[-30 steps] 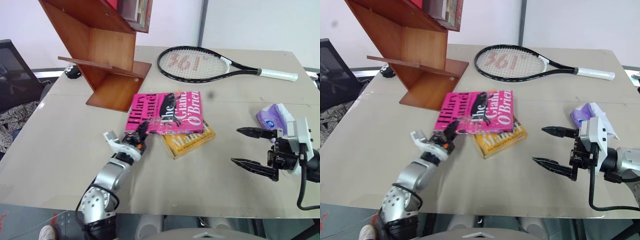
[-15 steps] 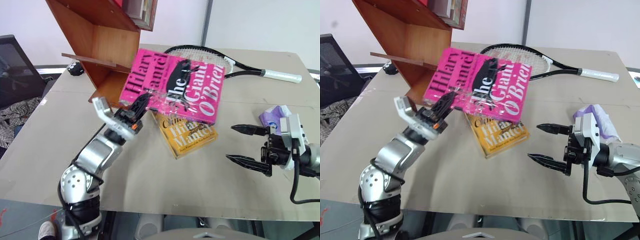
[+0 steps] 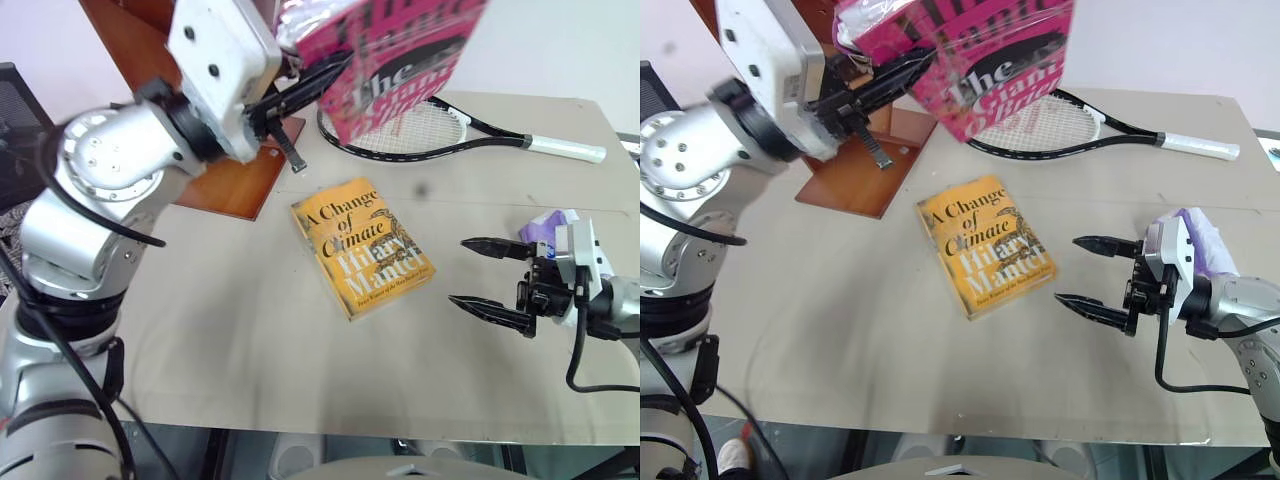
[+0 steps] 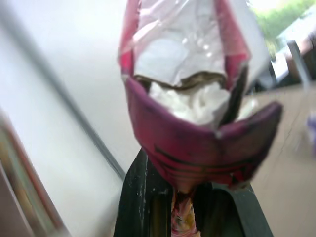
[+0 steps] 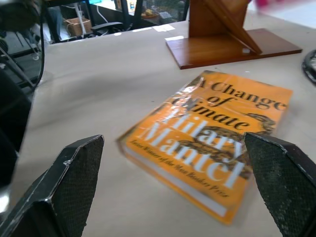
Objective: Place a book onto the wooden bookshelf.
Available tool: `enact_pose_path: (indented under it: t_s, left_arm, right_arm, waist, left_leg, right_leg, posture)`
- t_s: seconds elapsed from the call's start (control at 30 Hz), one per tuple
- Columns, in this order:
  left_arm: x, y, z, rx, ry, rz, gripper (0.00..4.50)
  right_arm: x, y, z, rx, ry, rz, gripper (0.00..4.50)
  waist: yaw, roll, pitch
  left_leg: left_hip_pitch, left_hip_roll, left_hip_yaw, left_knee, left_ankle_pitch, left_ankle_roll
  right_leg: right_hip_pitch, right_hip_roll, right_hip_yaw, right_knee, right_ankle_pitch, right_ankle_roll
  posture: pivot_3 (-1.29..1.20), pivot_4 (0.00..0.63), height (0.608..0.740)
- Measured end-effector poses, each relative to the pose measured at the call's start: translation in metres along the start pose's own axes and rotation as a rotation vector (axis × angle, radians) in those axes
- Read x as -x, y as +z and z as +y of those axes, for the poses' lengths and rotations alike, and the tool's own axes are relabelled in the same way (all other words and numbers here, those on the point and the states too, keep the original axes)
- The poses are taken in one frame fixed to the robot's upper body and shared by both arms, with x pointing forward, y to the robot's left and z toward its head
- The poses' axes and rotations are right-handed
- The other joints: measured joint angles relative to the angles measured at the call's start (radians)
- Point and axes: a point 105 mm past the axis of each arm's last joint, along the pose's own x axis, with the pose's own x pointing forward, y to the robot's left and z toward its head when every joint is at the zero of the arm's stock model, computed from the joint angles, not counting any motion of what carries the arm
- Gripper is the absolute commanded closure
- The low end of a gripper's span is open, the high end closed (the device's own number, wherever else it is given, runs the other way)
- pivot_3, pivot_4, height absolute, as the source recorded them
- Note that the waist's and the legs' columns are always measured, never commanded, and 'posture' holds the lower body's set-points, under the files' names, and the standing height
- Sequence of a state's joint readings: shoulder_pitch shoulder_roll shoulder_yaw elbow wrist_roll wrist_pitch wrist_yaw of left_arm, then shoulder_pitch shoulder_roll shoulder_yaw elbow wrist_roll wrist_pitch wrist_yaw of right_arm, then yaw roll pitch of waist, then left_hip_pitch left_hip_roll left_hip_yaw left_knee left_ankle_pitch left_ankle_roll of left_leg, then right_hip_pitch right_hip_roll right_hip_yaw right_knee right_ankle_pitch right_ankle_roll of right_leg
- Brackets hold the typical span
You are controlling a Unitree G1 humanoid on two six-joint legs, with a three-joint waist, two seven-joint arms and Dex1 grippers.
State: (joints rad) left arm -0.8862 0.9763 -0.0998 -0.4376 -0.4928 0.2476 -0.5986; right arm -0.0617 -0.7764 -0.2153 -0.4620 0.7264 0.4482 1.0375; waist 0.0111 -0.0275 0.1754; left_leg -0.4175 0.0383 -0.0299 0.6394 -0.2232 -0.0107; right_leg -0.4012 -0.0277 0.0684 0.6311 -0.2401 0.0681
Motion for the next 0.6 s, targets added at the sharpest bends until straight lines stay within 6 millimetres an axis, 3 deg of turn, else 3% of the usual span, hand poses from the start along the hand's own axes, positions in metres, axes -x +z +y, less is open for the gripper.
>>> enact_pose_path:
  t_s: [0.1, 0.23, 0.3, 0.4, 0.5, 0.6]
  left_arm:
    - [0.012, 0.005, 0.017, -0.270, -0.139, 0.088, 4.49]
    - [0.040, -0.010, 0.048, -0.400, -0.210, 0.308, 4.49]
    - [0.053, -0.019, 0.061, -0.414, -0.215, 0.405, 4.49]
    - [0.072, -0.031, 0.078, -0.420, -0.224, 0.548, 4.49]
    - [0.089, -0.045, 0.083, -0.431, -0.270, 0.666, 4.49]
    - [0.104, -0.068, 0.085, -0.452, -0.328, 0.782, 4.49]
  right_arm:
    - [-0.003, 0.012, -0.025, 0.042, -0.078, -0.091, 0.00]
    - [0.011, 0.046, -0.055, 0.146, -0.237, -0.210, 0.00]
    - [0.018, 0.053, -0.057, 0.172, -0.265, -0.222, 0.00]
    - [0.028, 0.044, -0.052, 0.158, -0.260, -0.172, 0.00]
    - [0.031, 0.044, -0.050, 0.154, -0.252, -0.170, 0.00]
    - [0.035, 0.055, -0.051, 0.182, -0.257, -0.212, 0.00]
  waist:
    - [-0.012, 0.001, 0.002]
    - [-0.025, 0.003, 0.004]
    - [-0.022, 0.003, 0.004]
    - [-0.020, 0.003, 0.005]
    - [-0.027, 0.003, 0.005]
    - [-0.029, 0.004, 0.005]
  left_leg:
    - [0.000, 0.000, 0.000, -0.001, 0.000, 0.000]
    - [-0.001, 0.000, 0.001, -0.003, 0.000, 0.000]
    - [-0.001, 0.000, 0.000, -0.003, 0.000, 0.000]
    - [-0.004, 0.000, 0.000, -0.003, 0.000, 0.000]
    - [-0.005, 0.000, 0.001, -0.001, 0.000, 0.000]
    - [-0.004, 0.001, 0.000, -0.001, 0.000, 0.000]
  right_leg:
    - [-0.001, 0.000, 0.000, 0.000, 0.000, 0.000]
    - [-0.003, 0.000, 0.000, 0.003, 0.000, 0.001]
    - [-0.004, 0.000, 0.000, 0.006, -0.002, 0.002]
    - [-0.007, 0.000, -0.001, 0.008, -0.003, 0.003]
    - [-0.009, 0.000, 0.001, 0.010, -0.003, 0.003]
    - [-0.010, 0.001, 0.001, 0.013, -0.003, 0.002]
  posture:
    - [0.00, 0.150, 0.740]
    - [0.00, 0.150, 0.740]
    - [0.00, 0.150, 0.740]
    - [0.00, 0.150, 0.740]
    - [0.00, 0.150, 0.740]
    - [0.00, 0.150, 0.740]
